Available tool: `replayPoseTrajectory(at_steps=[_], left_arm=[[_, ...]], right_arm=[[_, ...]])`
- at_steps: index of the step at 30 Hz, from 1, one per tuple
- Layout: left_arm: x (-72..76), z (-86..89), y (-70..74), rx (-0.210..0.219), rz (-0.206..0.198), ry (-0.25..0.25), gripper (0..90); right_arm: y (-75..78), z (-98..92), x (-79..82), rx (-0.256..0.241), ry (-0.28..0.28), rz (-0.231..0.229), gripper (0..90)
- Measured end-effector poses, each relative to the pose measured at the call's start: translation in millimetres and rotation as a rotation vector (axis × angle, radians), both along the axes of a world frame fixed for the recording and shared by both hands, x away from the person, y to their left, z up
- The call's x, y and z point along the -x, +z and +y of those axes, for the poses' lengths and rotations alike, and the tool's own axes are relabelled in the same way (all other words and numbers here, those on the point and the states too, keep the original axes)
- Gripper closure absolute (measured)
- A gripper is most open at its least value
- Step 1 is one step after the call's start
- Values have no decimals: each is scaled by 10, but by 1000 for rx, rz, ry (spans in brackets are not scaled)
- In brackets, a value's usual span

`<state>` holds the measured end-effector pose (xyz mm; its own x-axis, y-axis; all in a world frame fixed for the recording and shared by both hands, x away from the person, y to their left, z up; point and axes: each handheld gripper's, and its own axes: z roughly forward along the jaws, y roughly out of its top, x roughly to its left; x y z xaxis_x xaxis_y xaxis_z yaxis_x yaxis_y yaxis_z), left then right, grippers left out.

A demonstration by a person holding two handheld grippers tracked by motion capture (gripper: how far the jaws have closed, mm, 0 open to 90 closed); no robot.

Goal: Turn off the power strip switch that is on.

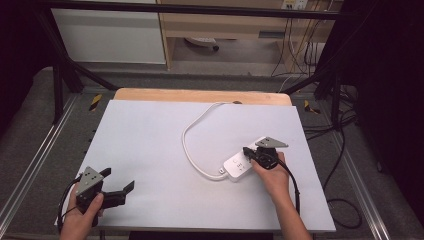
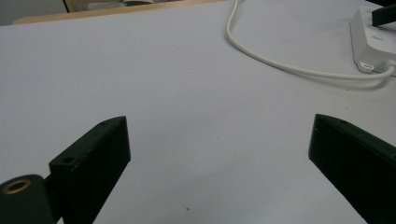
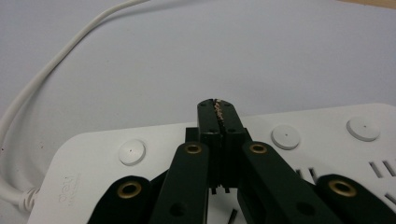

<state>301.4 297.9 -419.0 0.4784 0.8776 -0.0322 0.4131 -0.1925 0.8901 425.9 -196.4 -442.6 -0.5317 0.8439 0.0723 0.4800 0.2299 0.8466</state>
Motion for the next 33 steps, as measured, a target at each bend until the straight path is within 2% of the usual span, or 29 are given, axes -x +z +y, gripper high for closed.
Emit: replayPoseTrajectory(at_steps=[16, 29, 33], left_arm=[[3, 7, 6, 4, -2, -5, 54], [2, 6, 6, 4, -2, -4, 54], [3, 7, 6, 4, -3, -5, 54]], right_arm=[[-3, 15, 14, 18, -8, -31, 900], [80, -5, 55, -20, -13, -60, 884], [119, -22, 74, -36, -18, -69, 847]])
